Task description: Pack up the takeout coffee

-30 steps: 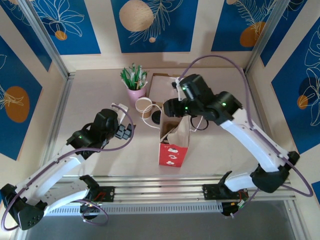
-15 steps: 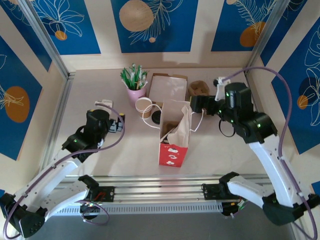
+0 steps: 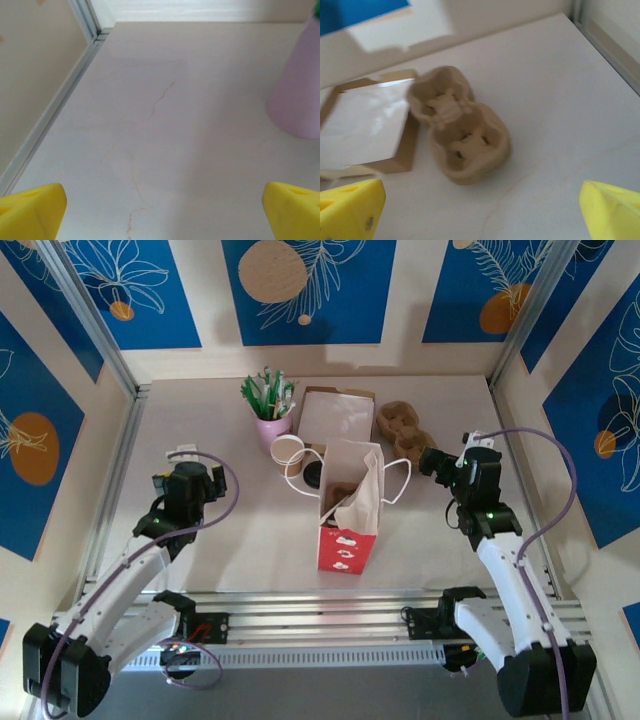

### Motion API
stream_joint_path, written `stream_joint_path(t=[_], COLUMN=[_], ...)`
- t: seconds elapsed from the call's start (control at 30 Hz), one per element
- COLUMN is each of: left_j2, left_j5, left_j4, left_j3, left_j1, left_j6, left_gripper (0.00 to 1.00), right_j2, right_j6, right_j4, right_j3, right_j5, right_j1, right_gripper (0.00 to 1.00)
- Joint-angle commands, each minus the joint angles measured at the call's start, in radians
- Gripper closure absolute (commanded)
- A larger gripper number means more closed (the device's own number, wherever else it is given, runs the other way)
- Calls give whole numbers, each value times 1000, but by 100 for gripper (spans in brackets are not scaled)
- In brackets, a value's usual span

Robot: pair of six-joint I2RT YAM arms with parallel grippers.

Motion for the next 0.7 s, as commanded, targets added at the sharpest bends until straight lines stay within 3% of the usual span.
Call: stream_joint_path(t=[0.0,0.1,0.3,0.4,0.67], left_j2=[24,48,65,86,175], left_j5=[-19,-18,-18,-20,61], left_j4=[96,117,181,231,431], left_j3=[-35,-54,-81,-105,-181], left_j1=[49,88,119,132,194], left_j6=[23,-4,-1,-1,73], left_gripper=[0,0,0,0,0], right_j2=[43,74,-19,17,339], right_j6=[35,81,183,164,-156], right_j4=[212,279,497,530,754], right_j3=[-69,-114,-265,-259,-237], right_j5=[85,151,61,63,2], right_j1=[-38,-42,-61,-63,15], right_gripper=[1,1,1,1,1])
